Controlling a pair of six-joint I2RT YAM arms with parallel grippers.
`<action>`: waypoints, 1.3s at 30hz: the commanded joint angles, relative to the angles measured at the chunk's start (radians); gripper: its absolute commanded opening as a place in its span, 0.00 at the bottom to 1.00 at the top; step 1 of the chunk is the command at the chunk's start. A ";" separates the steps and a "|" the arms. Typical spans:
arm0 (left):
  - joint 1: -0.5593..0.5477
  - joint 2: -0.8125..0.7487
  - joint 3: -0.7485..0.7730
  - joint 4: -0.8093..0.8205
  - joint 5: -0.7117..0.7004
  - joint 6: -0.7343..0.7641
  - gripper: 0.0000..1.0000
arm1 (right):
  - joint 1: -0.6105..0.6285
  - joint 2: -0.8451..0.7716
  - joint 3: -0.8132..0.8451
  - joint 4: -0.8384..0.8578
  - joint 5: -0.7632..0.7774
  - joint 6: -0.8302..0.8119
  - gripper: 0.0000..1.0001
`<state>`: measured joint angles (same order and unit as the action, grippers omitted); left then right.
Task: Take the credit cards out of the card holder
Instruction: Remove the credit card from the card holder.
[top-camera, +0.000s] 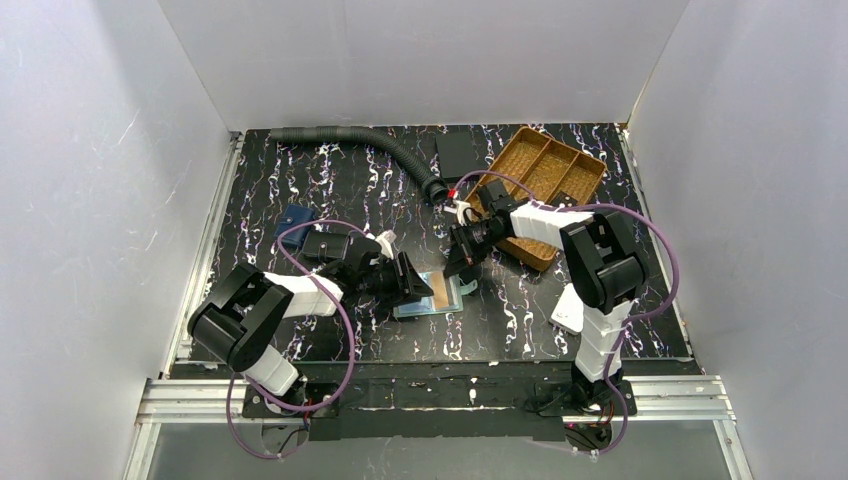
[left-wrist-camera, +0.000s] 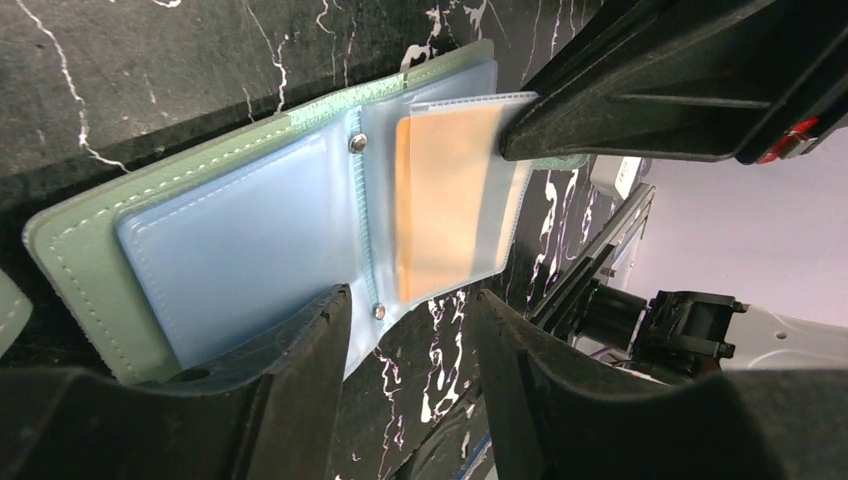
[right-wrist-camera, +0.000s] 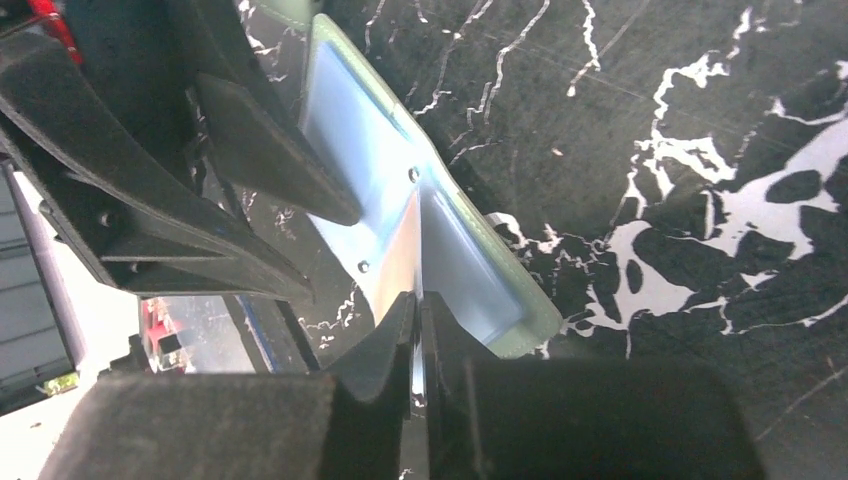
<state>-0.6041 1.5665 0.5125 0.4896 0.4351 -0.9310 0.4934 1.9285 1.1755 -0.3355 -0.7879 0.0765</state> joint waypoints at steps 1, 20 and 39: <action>0.006 0.013 -0.002 -0.040 0.013 0.006 0.50 | 0.009 0.022 0.070 -0.095 -0.074 -0.020 0.16; 0.018 -0.049 -0.058 -0.040 0.028 0.042 0.70 | 0.144 0.125 0.166 0.037 -0.271 0.201 0.43; 0.069 -0.091 -0.089 -0.088 -0.021 -0.002 0.29 | 0.084 0.045 0.089 -0.108 -0.201 -0.158 0.43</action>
<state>-0.5465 1.5070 0.4381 0.4774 0.4553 -0.9466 0.5880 2.0220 1.2823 -0.3882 -0.9718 0.0372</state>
